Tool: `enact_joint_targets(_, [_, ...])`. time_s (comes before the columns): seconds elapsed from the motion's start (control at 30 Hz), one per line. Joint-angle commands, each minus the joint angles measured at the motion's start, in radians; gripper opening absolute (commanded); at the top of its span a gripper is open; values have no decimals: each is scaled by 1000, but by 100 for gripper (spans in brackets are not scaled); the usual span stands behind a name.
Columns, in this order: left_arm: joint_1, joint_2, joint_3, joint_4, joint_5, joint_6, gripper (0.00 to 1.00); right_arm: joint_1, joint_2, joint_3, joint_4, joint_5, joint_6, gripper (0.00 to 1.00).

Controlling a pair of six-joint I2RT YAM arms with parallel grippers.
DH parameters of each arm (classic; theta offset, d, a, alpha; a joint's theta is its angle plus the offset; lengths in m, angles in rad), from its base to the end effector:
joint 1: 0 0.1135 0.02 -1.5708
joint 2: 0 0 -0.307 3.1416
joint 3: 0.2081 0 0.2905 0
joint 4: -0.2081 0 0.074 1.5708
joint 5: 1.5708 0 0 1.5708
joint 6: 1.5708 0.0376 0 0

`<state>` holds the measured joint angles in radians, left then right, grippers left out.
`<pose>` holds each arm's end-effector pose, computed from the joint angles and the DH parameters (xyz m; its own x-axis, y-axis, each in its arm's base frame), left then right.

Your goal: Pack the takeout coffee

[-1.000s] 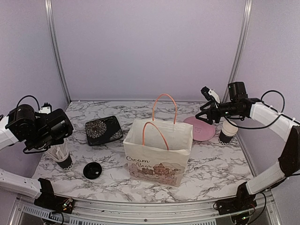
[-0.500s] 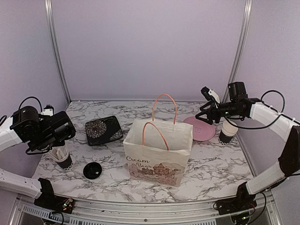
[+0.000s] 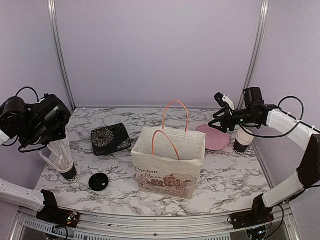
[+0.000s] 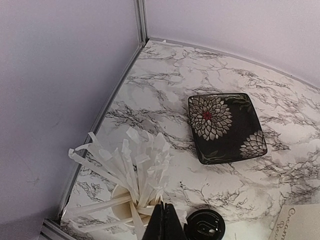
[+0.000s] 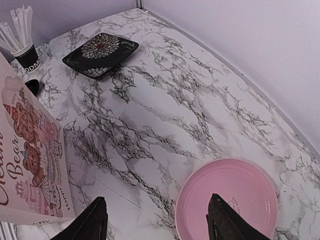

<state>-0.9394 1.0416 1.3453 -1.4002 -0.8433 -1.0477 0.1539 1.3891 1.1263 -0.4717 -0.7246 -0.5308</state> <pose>0.1192 -0.1154 0.4327 -0.5529 -0.2198 -0.8037 -0.2873 0.9557 -0.0637 0.3227 0.0753 0.3311 -0.2670 -0.4250 -0.8649 -0.8535 0.5211 0.0074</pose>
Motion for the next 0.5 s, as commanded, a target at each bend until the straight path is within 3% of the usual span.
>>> enact_joint_targets(0.0, [4, 28, 80, -1, -2, 72, 0, -4, -6, 2, -5, -5, -8, 66])
enact_joint_targets(0.47, [-9, 272, 490, 284, 175, 490, 0, -3, -11, 2, -5, 8, -13, 66])
